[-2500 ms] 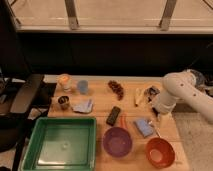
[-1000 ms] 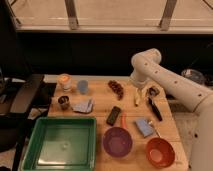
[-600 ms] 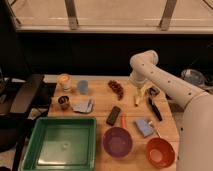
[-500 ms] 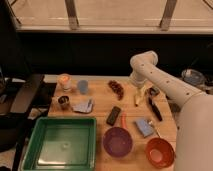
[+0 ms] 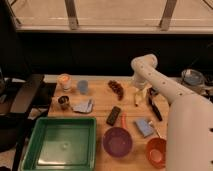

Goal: Place banana in plastic cup

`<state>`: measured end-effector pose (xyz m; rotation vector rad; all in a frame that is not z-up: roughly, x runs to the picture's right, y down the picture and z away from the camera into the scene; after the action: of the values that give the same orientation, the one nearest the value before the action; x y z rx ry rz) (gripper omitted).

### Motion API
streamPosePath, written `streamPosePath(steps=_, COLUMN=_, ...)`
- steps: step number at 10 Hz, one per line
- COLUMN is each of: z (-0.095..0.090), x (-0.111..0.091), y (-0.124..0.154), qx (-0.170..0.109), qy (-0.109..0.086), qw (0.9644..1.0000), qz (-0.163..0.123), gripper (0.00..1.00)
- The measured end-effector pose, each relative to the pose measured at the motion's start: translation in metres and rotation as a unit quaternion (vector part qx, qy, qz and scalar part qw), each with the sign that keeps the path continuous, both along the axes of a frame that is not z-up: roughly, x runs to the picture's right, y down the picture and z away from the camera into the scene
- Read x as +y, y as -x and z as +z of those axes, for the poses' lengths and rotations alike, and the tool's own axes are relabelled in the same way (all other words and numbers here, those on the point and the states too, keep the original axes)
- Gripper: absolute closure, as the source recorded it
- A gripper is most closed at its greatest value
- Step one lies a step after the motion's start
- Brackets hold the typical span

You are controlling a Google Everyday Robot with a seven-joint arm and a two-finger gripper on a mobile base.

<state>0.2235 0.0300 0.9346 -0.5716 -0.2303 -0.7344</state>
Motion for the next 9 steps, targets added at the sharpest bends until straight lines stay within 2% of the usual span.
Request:
streamPosePath(steps=3, z=0.018, x=0.001, y=-0.011, qx=-0.016, qy=0.000, qw=0.9999, qz=0.007, gripper=0.28)
streamPosePath(steps=5, z=0.028, x=0.001, y=-0.018, qx=-0.033, qy=-0.003, qw=0.9991, qz=0.028, gripper=0.28)
streamPosePath(steps=8, z=0.038, x=0.008, y=-0.016, qx=-0.055, qy=0.006, qw=0.9971, qz=0.053, gripper=0.28)
streamPosePath(steps=9, z=0.040, x=0.014, y=-0.014, qx=-0.062, qy=0.013, qw=0.9963, qz=0.058, gripper=0.33)
